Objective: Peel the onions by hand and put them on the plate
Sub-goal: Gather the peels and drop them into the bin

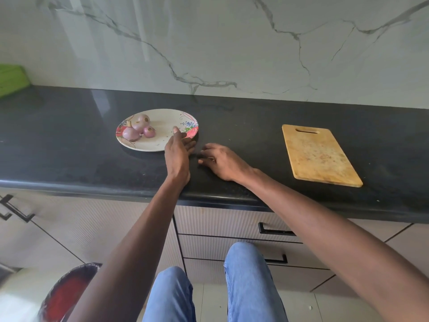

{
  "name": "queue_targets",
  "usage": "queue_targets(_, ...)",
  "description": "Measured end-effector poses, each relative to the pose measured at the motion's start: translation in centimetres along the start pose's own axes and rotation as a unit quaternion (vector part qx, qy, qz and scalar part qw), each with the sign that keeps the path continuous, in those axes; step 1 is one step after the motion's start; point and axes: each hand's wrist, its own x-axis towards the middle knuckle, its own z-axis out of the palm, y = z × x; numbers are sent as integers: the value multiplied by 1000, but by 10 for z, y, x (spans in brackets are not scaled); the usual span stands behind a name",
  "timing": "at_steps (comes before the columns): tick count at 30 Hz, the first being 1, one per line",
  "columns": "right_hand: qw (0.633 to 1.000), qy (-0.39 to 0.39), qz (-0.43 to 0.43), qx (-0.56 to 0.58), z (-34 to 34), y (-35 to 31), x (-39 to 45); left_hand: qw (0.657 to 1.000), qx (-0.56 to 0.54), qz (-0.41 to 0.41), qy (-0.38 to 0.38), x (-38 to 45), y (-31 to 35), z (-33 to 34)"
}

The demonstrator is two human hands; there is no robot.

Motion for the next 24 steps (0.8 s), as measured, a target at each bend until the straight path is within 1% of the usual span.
queue_targets(2, 999, 38, -4, -14, 0, 1, -4, 998, 60, 18, -16, -3, -1, 2)
queue_targets(5, 997, 64, 6, -30, -2, 6, -7, 988, 146, 33, -33, -7, -2, 1)
queue_targets(8, 993, 80, 11, -81, 1, 8, -9, 981, 182, 48, -39, -11, -1, 1)
queue_targets(10, 988, 78, 19, -129, 1, 10, -11, 977, 202, 55, -39, -14, 0, 3)
queue_targets(13, 990, 69, -24, -124, -8, 12, -17, 967, 242, 70, -45, -14, 0, 3)
queue_targets(15, 989, 60, -37, -126, -16, 10, -22, 951, 291, 91, -54, -14, -1, 4)
queue_targets(19, 982, 55, -35, -176, -19, 5, -27, 913, 376, 134, -84, -19, -1, 7)
queue_targets(21, 977, 52, -41, -202, -19, 4, -29, 904, 392, 146, -88, -21, 0, 7)
queue_targets(24, 971, 38, -47, -229, -20, 2, -31, 899, 400, 152, -91, -22, -1, 7)
